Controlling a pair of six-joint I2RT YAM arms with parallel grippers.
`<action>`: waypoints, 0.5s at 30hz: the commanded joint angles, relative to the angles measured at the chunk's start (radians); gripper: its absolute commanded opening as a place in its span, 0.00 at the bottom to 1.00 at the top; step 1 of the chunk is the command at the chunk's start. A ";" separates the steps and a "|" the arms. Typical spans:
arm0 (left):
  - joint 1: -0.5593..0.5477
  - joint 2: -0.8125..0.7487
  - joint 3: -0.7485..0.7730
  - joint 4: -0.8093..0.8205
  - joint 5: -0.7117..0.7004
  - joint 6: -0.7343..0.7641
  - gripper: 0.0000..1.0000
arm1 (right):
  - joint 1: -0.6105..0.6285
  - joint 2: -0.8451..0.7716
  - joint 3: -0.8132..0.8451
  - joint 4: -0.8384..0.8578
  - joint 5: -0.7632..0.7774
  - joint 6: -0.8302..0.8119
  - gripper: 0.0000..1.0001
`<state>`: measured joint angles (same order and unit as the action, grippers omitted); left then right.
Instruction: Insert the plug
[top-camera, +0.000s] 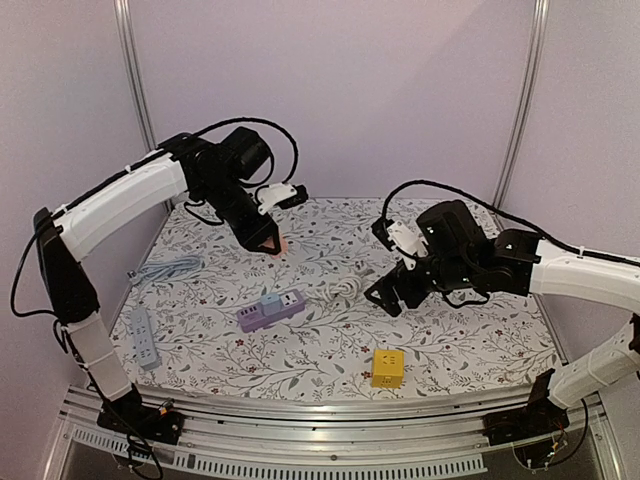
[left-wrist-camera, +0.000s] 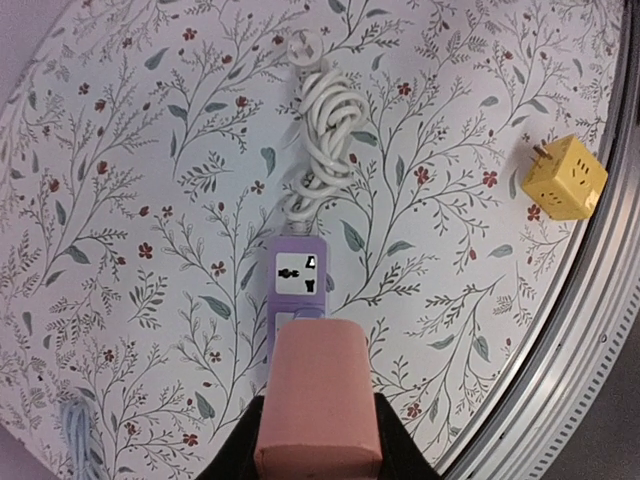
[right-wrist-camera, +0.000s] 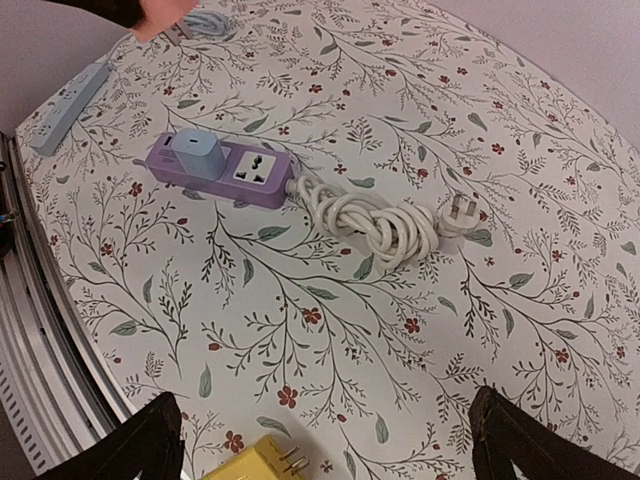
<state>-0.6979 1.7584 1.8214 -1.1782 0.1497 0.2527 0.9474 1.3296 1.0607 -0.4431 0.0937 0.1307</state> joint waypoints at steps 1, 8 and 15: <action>-0.016 0.056 0.027 -0.056 0.022 0.070 0.00 | -0.009 -0.043 -0.021 -0.038 -0.038 0.002 0.99; -0.025 0.137 0.067 -0.069 -0.019 0.099 0.00 | -0.012 -0.064 -0.023 -0.077 -0.040 -0.002 0.99; -0.037 0.228 0.094 -0.066 -0.077 0.056 0.00 | -0.011 -0.083 -0.026 -0.095 -0.067 0.033 0.99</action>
<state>-0.7185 1.9381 1.8881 -1.2293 0.1013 0.3264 0.9413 1.2808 1.0454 -0.5125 0.0570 0.1364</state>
